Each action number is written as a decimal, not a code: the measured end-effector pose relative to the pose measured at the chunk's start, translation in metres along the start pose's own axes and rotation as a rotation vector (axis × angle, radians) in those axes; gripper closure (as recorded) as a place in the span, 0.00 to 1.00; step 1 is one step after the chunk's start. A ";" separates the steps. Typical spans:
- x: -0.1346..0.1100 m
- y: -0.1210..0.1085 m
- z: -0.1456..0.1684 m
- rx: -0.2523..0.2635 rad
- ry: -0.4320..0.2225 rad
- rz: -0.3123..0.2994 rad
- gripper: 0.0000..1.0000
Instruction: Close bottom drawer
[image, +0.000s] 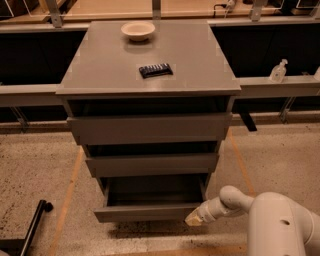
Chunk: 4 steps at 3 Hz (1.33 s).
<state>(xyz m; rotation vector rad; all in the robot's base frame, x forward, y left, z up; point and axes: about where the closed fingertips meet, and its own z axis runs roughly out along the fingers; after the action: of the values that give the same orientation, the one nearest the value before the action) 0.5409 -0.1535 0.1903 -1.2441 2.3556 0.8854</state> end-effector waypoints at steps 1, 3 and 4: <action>-0.027 -0.044 0.002 0.105 -0.034 -0.073 1.00; -0.038 -0.077 0.013 0.194 -0.054 -0.113 1.00; -0.037 -0.090 0.031 0.196 -0.035 -0.129 1.00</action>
Offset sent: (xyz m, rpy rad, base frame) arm 0.1906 -0.0525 0.0173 -0.0318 -0.3213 -0.1484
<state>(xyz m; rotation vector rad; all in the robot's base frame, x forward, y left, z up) 0.6367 -0.1479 0.1540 -1.2731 2.2441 0.6146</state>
